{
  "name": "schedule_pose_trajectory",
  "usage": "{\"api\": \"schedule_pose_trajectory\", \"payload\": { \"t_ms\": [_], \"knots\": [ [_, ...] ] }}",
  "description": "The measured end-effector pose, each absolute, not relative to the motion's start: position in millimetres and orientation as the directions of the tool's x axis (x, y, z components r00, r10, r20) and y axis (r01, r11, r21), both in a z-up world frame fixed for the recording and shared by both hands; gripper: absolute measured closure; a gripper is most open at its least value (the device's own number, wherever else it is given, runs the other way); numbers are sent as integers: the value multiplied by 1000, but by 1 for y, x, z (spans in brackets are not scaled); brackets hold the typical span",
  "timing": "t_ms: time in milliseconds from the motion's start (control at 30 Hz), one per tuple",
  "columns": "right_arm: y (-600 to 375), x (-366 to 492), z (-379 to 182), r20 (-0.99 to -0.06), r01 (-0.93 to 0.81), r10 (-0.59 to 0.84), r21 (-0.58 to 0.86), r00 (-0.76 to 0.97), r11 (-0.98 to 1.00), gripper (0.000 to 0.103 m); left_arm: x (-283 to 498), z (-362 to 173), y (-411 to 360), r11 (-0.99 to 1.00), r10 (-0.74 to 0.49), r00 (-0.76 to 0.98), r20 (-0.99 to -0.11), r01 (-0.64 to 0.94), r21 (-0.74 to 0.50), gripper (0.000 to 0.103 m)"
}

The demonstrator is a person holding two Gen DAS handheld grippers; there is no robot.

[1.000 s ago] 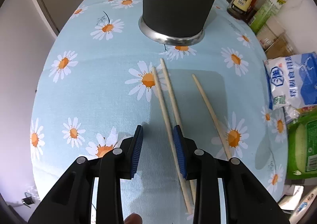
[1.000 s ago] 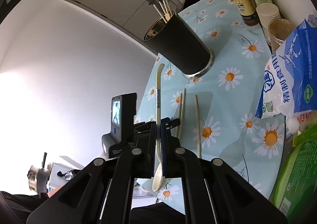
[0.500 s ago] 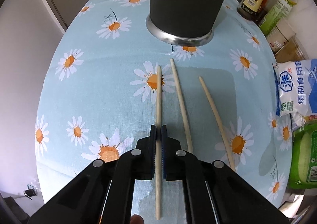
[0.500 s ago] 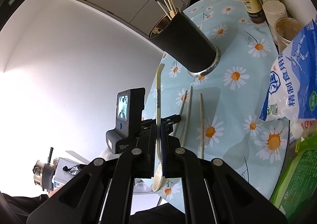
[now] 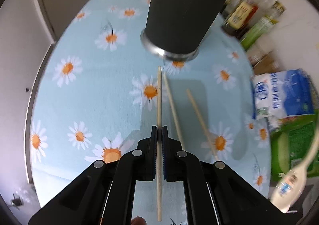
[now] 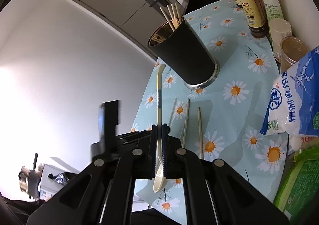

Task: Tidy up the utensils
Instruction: 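Lift both held utensils and carry them over the black holder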

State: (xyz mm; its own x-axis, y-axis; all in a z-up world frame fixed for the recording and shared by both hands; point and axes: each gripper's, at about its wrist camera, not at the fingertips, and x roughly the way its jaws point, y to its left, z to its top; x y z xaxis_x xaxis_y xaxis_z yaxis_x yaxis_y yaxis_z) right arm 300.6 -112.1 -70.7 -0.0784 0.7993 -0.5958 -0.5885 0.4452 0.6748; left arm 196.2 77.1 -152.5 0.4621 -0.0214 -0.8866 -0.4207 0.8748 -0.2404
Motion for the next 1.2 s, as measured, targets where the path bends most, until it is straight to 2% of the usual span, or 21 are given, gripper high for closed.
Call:
{"api": "schedule_pose_trajectory", "payload": {
  "t_ms": [433, 833, 1200],
  "knots": [
    [-73, 297, -63, -623, -605, 782, 614, 24, 508, 98, 172, -84, 113, 876, -132, 681, -721, -261, -406, 99],
    [-43, 308, -42, -597, -604, 786, 570, 162, 557, 97, 187, -40, 140, 878, -238, 801, -550, -64, -474, 99],
    [-26, 336, -4, -547, -624, 786, 515, 289, 588, 97, 210, -5, 169, 854, -224, 902, -369, -1, -520, 99]
  ]
}}
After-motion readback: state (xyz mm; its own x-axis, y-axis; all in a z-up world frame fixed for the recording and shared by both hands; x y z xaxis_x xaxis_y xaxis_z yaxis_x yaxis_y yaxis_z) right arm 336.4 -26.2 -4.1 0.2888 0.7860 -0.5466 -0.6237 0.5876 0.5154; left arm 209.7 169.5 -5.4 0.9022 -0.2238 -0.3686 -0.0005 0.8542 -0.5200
